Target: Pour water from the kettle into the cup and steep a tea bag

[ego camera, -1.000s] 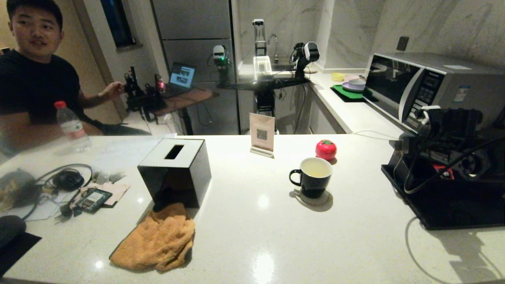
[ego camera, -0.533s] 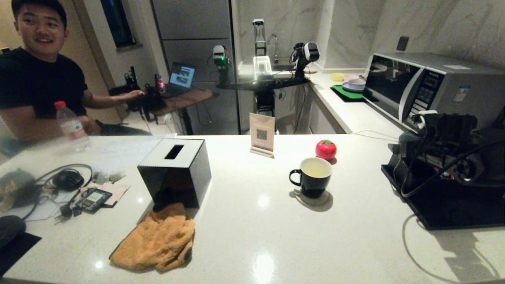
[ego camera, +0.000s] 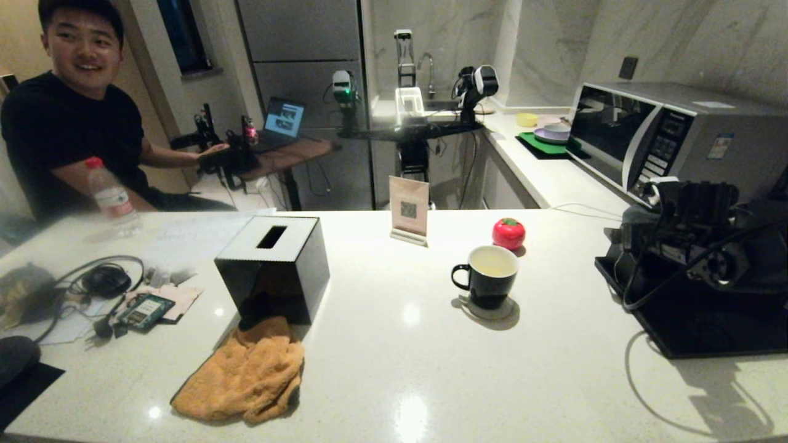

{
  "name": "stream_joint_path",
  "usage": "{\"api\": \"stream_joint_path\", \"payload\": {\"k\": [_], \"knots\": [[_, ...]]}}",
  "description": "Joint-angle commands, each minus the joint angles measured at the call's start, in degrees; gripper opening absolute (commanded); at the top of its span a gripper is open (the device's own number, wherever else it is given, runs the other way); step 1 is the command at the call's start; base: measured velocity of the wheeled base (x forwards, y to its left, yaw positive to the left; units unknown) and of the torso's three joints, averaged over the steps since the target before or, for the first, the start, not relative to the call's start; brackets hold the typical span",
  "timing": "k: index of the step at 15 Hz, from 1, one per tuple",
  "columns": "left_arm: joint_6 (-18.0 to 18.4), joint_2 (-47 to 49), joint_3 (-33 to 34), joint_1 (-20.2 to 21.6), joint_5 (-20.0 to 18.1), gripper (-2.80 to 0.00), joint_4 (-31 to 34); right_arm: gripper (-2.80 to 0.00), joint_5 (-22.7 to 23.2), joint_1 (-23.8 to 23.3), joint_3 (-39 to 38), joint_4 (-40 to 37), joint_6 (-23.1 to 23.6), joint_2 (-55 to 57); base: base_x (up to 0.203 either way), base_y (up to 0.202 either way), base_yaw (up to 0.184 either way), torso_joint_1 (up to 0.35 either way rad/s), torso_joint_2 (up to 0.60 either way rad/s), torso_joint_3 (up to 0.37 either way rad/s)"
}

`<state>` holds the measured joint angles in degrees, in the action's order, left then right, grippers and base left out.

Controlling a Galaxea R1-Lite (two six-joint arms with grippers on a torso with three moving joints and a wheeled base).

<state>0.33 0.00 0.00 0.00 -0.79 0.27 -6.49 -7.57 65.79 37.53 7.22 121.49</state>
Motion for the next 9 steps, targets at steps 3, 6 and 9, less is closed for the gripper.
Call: {"api": "stream_joint_path", "payload": {"k": [3,6,9], "knots": [[0.0,0.1,0.0,0.0,0.0,-2.80,0.0,0.00,0.0,0.0,0.0,0.5,0.1,0.3,0.000,0.000,0.000,0.000,0.00,0.000],[0.0,0.0,0.0,0.0,0.0,-2.80,0.0,0.00,0.0,0.0,-0.1,1.5,-0.7,0.7,0.000,0.000,0.000,0.000,0.00,0.000],[0.0,0.1,0.0,0.0,0.0,-2.80,0.0,0.00,0.0,0.0,-0.1,1.6,-0.7,0.7,0.000,0.000,0.000,0.000,0.00,0.000]]}}
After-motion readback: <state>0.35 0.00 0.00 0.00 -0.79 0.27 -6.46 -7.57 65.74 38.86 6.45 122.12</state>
